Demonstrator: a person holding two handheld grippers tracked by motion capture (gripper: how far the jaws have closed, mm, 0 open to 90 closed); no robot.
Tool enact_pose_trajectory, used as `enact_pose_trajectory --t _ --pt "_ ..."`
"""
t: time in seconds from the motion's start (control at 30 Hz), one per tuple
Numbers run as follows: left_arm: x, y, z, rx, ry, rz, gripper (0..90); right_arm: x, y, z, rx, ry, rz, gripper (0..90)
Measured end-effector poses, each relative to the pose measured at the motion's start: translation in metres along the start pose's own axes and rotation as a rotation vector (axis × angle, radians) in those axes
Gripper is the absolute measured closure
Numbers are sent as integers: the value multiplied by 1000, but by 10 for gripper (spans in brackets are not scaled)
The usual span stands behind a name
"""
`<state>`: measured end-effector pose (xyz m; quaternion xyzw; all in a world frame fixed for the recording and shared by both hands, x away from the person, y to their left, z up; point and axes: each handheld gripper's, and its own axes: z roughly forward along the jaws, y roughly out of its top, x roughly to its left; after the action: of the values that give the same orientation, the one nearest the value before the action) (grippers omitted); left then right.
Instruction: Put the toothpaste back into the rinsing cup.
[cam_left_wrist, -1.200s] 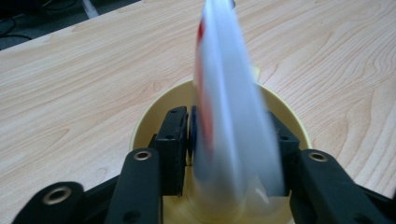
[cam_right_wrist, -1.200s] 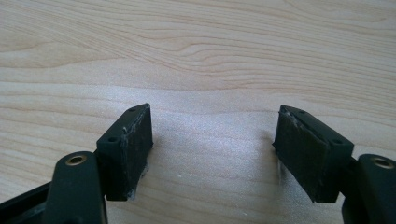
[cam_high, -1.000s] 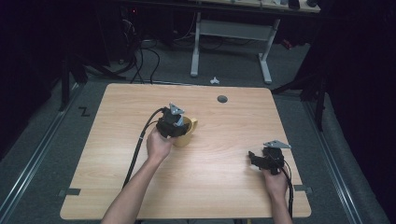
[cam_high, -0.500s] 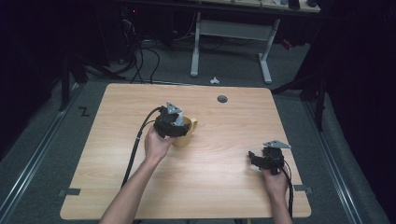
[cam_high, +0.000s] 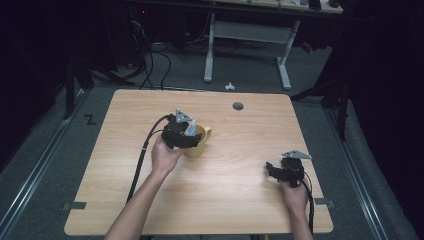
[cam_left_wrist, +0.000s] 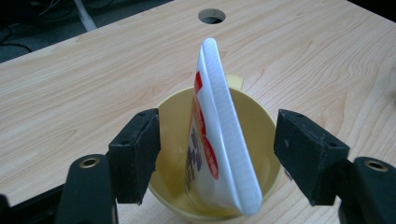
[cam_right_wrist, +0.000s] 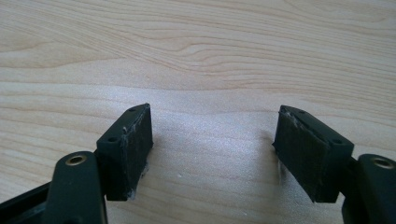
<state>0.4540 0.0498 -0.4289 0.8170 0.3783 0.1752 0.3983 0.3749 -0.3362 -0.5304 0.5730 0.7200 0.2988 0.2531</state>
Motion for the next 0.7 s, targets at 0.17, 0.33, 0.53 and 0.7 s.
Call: enact_pose_trajectory --t 0.17,0.33,0.53,0.7 --pt "0 -5 -4 3 7 5 322 0 0 0 0 0 0 281" --pt "2 -8 -10 -14 6 -10 322 0 0 0 0 0 0 280" --pt "3 -11 -14 -16 1 -13 322 0 0 0 1 0 1 280" --pt "4 -15 -18 -29 -7 -25 322 0 0 0 1 0 1 280"
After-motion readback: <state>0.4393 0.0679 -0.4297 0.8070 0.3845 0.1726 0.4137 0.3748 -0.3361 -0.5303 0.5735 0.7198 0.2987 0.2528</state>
